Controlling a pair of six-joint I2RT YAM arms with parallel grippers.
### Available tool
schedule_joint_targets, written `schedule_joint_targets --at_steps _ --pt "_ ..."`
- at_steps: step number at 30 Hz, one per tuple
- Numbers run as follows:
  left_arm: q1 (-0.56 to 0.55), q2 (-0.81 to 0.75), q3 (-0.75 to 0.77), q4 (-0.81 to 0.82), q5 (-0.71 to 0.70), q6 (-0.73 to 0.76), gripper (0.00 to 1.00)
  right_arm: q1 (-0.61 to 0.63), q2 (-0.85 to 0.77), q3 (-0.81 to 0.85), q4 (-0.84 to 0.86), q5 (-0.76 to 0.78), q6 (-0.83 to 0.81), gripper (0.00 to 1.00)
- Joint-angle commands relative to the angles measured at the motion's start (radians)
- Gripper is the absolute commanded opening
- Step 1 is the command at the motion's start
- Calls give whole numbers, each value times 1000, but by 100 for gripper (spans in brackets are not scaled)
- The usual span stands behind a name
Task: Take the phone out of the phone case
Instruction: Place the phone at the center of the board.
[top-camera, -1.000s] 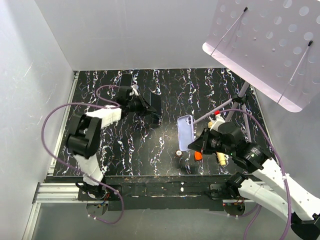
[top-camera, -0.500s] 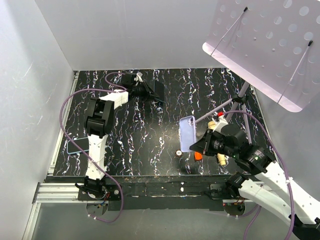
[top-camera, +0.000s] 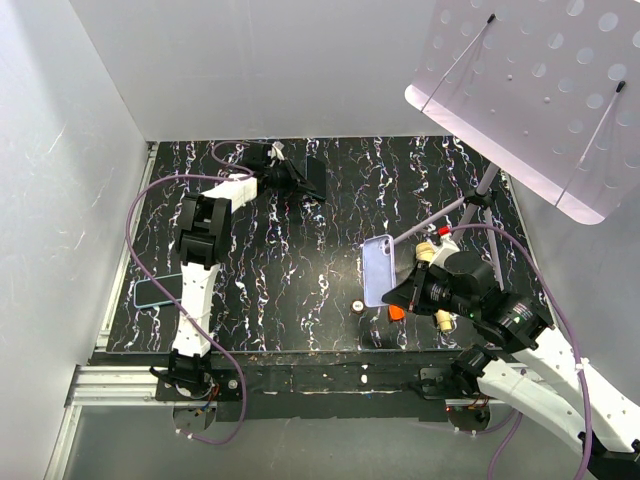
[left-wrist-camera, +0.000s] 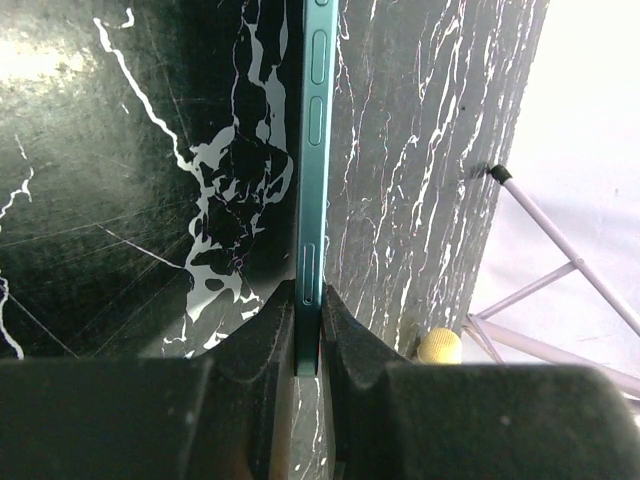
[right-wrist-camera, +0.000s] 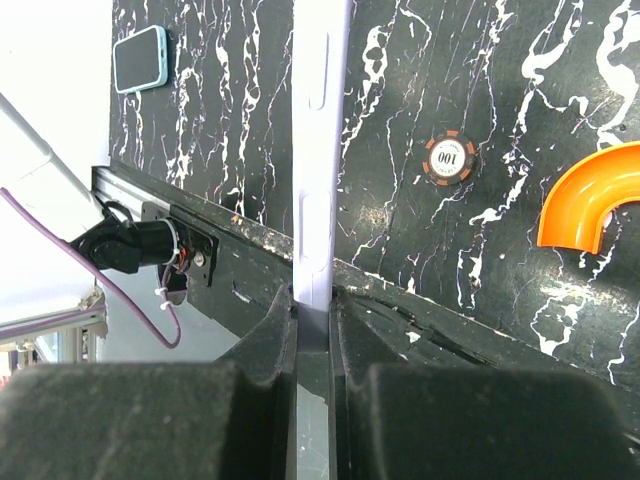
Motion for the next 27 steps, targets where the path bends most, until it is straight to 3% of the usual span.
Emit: schedule_joint_targets --at_steps 1,21,27 --pt "10 20 74 -180 -63 90 0 0 -11 6 20 13 7 1" --pt "43 36 94 -266 -33 106 0 0 -47 -9 14 14 22 1" --pt "45 -3 28 -245 -39 112 0 0 -50 -14 16 13 31 1"
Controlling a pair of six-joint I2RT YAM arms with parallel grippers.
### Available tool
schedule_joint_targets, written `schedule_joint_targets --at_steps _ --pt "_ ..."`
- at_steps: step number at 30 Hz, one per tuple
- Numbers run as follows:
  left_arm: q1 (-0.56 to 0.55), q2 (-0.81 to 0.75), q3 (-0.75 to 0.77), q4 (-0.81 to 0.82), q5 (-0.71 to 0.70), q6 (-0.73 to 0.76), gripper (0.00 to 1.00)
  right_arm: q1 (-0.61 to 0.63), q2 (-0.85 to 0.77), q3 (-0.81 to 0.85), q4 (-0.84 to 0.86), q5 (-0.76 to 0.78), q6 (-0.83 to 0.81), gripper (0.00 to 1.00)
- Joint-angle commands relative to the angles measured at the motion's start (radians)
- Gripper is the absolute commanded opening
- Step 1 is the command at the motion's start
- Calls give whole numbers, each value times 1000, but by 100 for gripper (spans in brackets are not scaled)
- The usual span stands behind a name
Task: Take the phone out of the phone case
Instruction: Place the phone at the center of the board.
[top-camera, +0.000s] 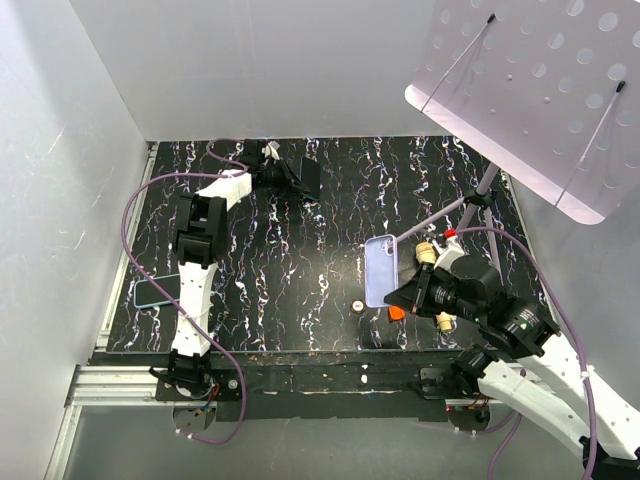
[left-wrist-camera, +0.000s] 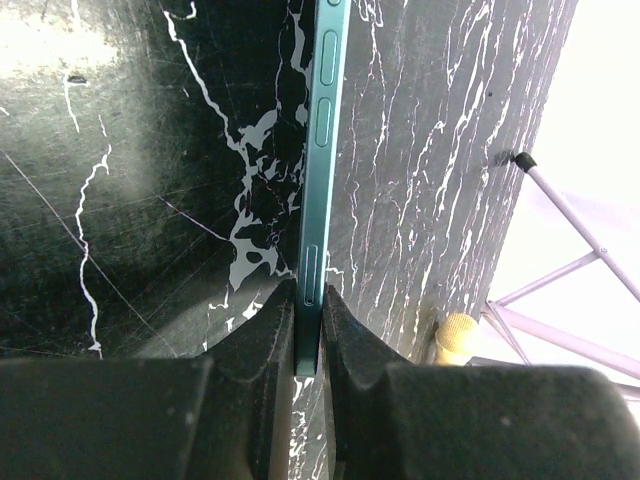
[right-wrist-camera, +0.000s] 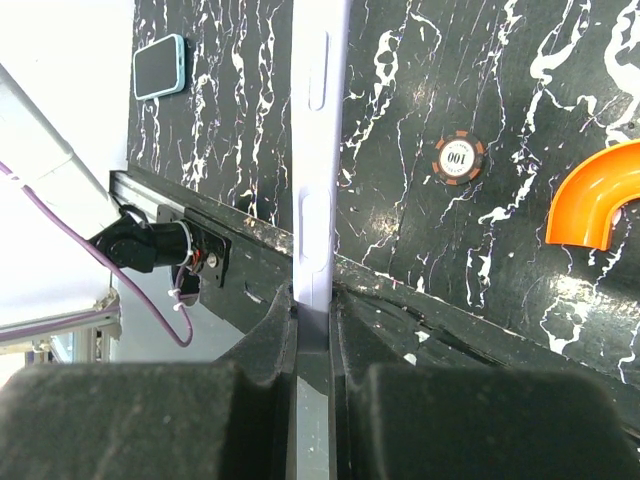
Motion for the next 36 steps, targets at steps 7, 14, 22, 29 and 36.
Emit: schedule_joint_targets --at_steps 7,14,22,29,36 --pt "33 -1 -50 -95 -34 11 3 0 13 -1 32 1 8 1" --pt "39 -34 -77 -88 -49 13 37 0 6 -9 34 6 11 1" --pt "48 -103 -76 -121 -110 68 59 0 36 -3 47 -5 7 1" --pt "63 -195 -71 -229 -181 177 78 0 93 19 46 -4 -15 1" --pt "71 -537 -414 -104 -222 136 81 -2 335 63 183 -43 -44 1"
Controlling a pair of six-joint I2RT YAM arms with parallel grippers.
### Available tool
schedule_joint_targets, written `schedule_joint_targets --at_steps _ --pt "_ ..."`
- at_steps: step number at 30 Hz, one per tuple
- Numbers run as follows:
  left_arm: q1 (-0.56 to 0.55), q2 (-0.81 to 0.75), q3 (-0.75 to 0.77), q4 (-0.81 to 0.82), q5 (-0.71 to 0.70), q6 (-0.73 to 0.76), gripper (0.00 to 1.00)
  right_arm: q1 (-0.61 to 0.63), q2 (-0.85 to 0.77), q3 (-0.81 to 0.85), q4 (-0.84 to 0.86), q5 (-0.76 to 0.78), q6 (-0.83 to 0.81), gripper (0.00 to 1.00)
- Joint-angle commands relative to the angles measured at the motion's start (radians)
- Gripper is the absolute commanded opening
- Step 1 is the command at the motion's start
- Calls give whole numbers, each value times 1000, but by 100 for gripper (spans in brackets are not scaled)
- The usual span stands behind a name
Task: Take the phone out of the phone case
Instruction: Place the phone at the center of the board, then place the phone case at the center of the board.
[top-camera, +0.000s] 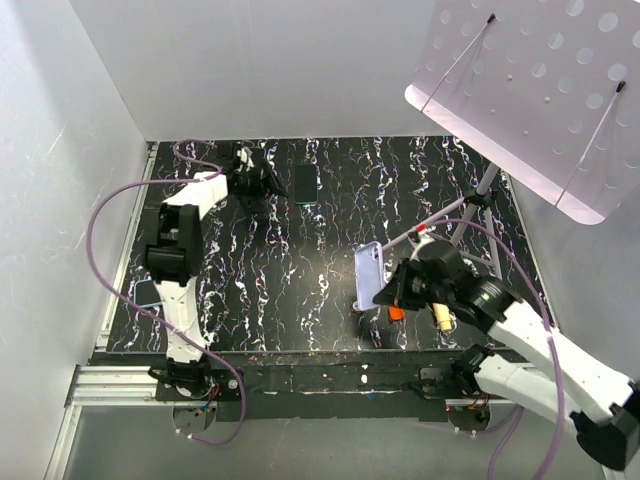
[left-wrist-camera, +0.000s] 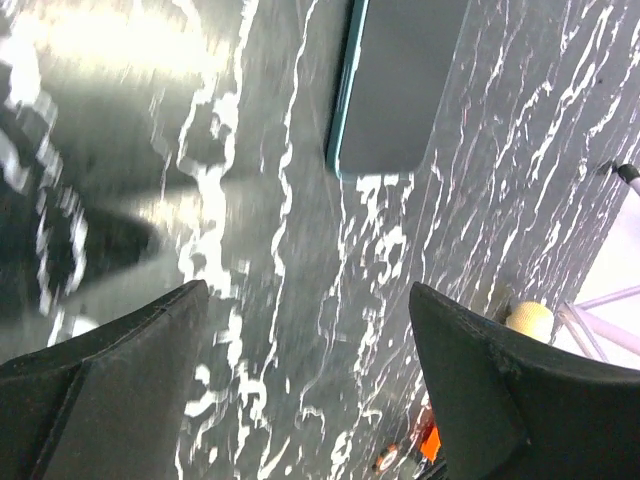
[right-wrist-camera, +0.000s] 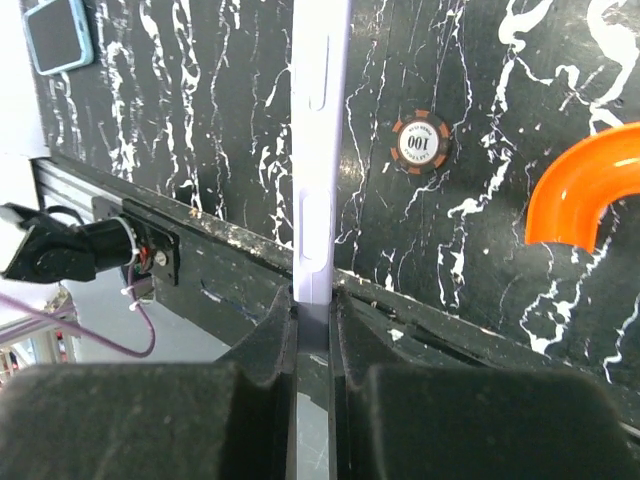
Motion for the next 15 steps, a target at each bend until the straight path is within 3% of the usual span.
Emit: schedule_joint_targets --at_steps 1,8,10,15 --pt "10 -353 -279 126 -42 -44 81 0 190 78 193 -44 -41 1" --pt "17 -860 -763 244 -137 -136 81 -3 642 329 376 -130 -74 1" --pt "15 -976 -843 228 -148 -127 81 -10 750 394 413 -136 -64 1" --pt "15 -1153 -998 190 -133 -123 81 -44 968 426 695 -225 8 1"
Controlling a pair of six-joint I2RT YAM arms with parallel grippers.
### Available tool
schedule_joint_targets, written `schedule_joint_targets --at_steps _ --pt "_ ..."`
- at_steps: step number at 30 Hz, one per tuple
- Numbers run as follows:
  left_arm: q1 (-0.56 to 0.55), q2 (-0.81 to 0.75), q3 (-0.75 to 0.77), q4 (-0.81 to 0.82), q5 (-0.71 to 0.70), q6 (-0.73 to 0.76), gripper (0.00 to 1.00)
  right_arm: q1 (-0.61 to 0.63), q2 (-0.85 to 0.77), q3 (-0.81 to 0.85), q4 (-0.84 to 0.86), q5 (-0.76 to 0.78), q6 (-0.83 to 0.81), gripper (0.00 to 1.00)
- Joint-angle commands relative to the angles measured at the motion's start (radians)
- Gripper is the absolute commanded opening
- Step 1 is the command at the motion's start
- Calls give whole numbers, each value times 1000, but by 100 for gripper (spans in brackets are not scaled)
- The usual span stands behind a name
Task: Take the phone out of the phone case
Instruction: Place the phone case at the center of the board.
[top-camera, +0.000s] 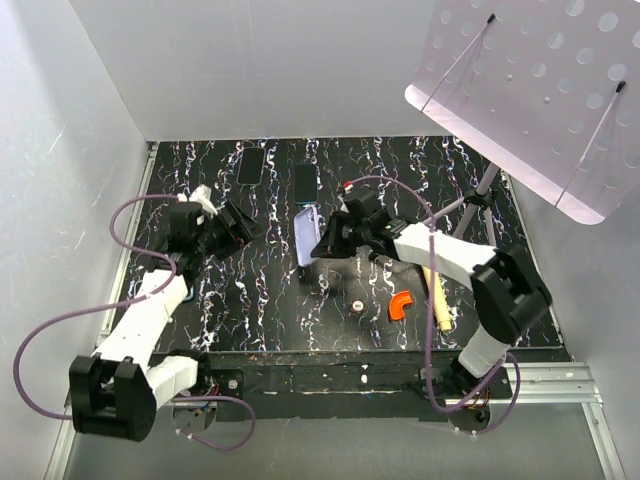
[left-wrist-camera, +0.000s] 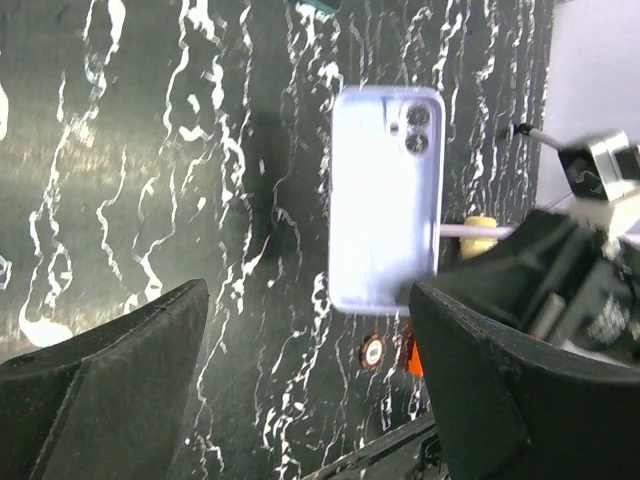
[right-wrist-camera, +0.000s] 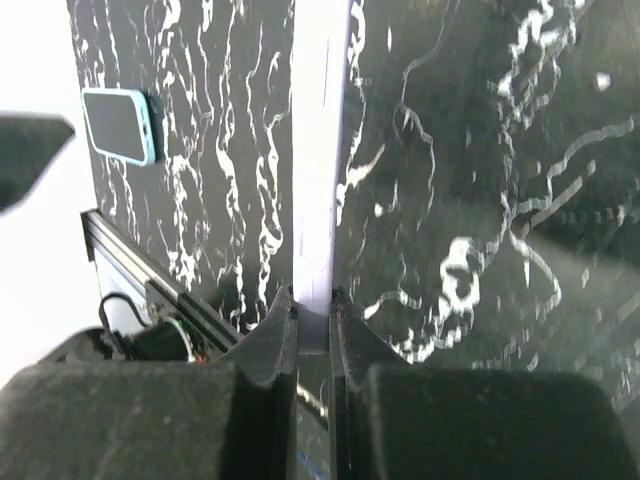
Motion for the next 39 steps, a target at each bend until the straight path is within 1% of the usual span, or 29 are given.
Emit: schedule_joint_targets --at_steps 1,4,6,9,13,20,22,25,28,32,36,39 --pt "2 -100 -110 -28 -8 -10 81 -26 144 50 272 -72 39 2" --pt "1 -168 -147 -35 20 -13 81 -28 230 77 304 -91 26 4" --pt "2 -198 -156 -54 25 -8 81 -38 265 51 385 -134 48 4" --pt "2 -240 -164 -74 11 -2 81 -48 281 25 404 -100 52 5" --pt "2 -264 -160 -85 14 6 81 -60 315 1 454 -129 74 7" --pt "2 -270 -127 -113 28 24 81 -83 342 -24 459 -109 106 12" --pt "2 -274 -123 -117 28 23 81 -84 338 -27 430 -91 103 13" --pt "4 -270 -120 -119 35 23 81 -86 328 -48 453 -89 98 18" --pt "2 -267 -115 -119 38 19 81 -89 345 -32 444 -108 94 23" --pt "2 -269 -106 -124 38 22 81 -86 339 -44 444 -85 100 28" --pt "2 -261 -98 -130 37 27 82 -88 319 -24 382 -56 65 34" --pt "2 -251 -90 -131 34 32 83 -86 293 -12 346 -42 51 45"
